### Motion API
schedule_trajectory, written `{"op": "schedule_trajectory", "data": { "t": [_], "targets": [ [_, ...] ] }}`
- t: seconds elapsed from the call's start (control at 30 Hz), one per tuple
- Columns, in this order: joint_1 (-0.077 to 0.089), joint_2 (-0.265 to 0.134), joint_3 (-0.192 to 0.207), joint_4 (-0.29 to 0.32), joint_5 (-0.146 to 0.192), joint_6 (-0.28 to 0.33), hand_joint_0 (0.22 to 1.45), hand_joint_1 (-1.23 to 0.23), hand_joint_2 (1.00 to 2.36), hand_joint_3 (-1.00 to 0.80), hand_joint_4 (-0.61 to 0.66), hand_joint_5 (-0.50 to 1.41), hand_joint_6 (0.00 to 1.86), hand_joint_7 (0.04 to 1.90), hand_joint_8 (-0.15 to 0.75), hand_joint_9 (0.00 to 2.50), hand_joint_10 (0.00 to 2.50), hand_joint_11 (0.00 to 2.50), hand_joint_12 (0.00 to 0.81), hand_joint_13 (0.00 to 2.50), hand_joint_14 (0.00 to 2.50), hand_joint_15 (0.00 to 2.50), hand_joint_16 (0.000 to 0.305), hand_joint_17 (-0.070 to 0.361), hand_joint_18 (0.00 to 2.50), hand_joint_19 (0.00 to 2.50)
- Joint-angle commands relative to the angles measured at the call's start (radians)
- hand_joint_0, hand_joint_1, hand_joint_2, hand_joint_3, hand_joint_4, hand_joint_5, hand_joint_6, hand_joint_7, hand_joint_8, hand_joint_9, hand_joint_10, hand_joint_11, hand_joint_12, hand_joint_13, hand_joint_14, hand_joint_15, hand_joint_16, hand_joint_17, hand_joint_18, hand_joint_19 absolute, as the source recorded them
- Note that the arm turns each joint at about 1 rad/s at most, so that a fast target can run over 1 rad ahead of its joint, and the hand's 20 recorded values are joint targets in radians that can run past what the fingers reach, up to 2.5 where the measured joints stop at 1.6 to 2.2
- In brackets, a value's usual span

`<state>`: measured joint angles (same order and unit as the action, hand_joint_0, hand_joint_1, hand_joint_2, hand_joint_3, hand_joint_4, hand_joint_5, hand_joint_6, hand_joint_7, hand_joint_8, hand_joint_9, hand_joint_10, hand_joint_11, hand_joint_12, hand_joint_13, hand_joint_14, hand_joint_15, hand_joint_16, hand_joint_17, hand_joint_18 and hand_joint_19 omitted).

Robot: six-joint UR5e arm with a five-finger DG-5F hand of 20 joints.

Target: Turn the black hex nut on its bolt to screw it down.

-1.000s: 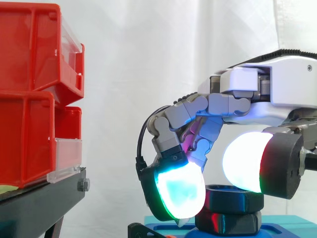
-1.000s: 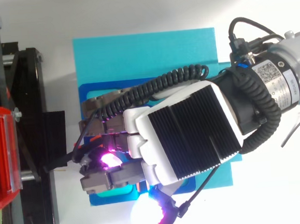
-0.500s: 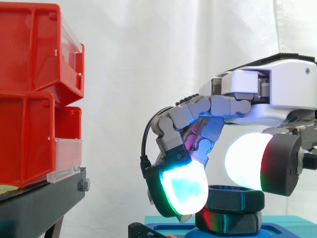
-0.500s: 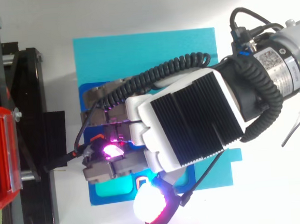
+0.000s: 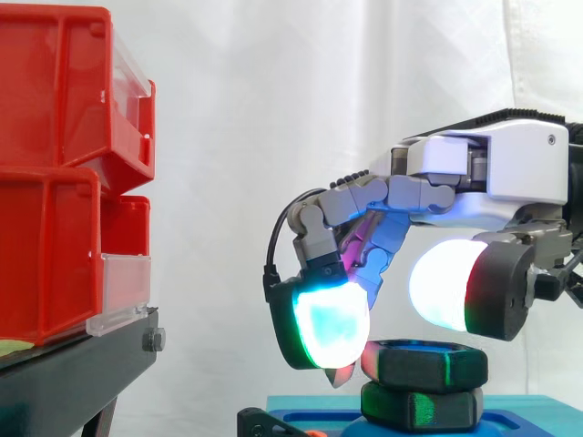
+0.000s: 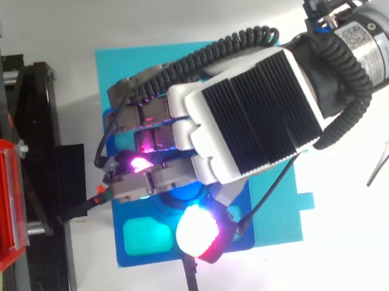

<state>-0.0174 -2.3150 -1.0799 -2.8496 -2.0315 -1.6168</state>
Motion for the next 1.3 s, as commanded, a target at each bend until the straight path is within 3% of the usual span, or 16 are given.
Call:
{"op": "schedule_trajectory", "data": {
  "t": [0.0,0.1,0.13,0.27,0.47,0.6,0.9,1.03,1.17,1.27],
  "targets": [
    [-0.013,0.000,-0.002,0.007,-0.019,0.000,0.53,-0.26,1.00,-0.50,0.15,0.01,0.53,1.53,0.307,1.13,0.01,0.32,0.312,0.90,0.01,0.22,0.038,0.085,0.78,0.36],
    [-0.019,0.000,-0.005,0.010,-0.026,0.000,0.53,-0.26,1.00,-0.50,0.15,0.01,0.53,1.53,0.307,1.13,0.01,0.33,0.312,0.90,0.01,0.22,0.037,0.084,0.78,0.36],
    [-0.030,0.000,-0.006,0.018,-0.036,0.003,0.53,-0.26,1.00,-0.50,0.16,0.01,0.53,1.54,0.307,1.13,0.01,0.33,0.313,0.90,0.01,0.23,0.037,0.084,0.78,0.36],
    [-0.035,0.000,-0.003,0.032,-0.050,0.011,0.53,-0.26,1.00,-0.50,0.16,0.01,0.52,1.54,0.305,1.13,0.01,0.33,0.310,0.90,0.01,0.23,0.038,0.085,0.78,0.36],
    [-0.023,0.000,0.037,0.032,-0.047,0.026,0.53,-0.26,1.00,-0.50,0.17,0.01,0.50,1.49,0.304,1.13,0.01,0.33,0.311,0.90,0.01,0.23,0.038,0.085,0.78,0.36],
    [-0.012,0.000,0.046,0.033,-0.039,0.031,0.52,-0.25,1.00,-0.50,0.18,0.01,0.50,1.45,0.308,1.13,0.01,0.33,0.311,0.90,0.01,0.22,0.038,0.085,0.78,0.36],
    [0.042,0.000,0.037,0.038,0.057,0.035,0.52,-0.26,1.00,-0.50,0.20,0.00,0.50,1.35,0.308,1.13,0.01,0.32,0.315,0.90,0.01,0.22,0.038,0.086,0.78,0.36],
    [0.059,0.000,0.031,0.033,0.071,0.034,0.52,-0.27,1.00,-0.50,0.22,-0.01,0.50,1.30,0.308,1.12,0.01,0.33,0.317,0.90,0.01,0.22,0.038,0.086,0.78,0.36],
    [0.074,0.000,0.025,0.032,0.082,0.035,0.52,-0.29,1.00,-0.50,0.20,0.00,0.50,1.37,0.305,1.12,0.01,0.34,0.317,0.90,0.01,0.23,0.039,0.087,0.79,0.36],
    [0.077,0.000,0.025,0.027,0.083,0.035,0.51,-0.32,1.00,-0.50,0.21,0.00,0.50,1.37,0.308,1.11,0.01,0.33,0.322,0.90,0.01,0.23,0.040,0.089,0.79,0.35]
  ]
}}
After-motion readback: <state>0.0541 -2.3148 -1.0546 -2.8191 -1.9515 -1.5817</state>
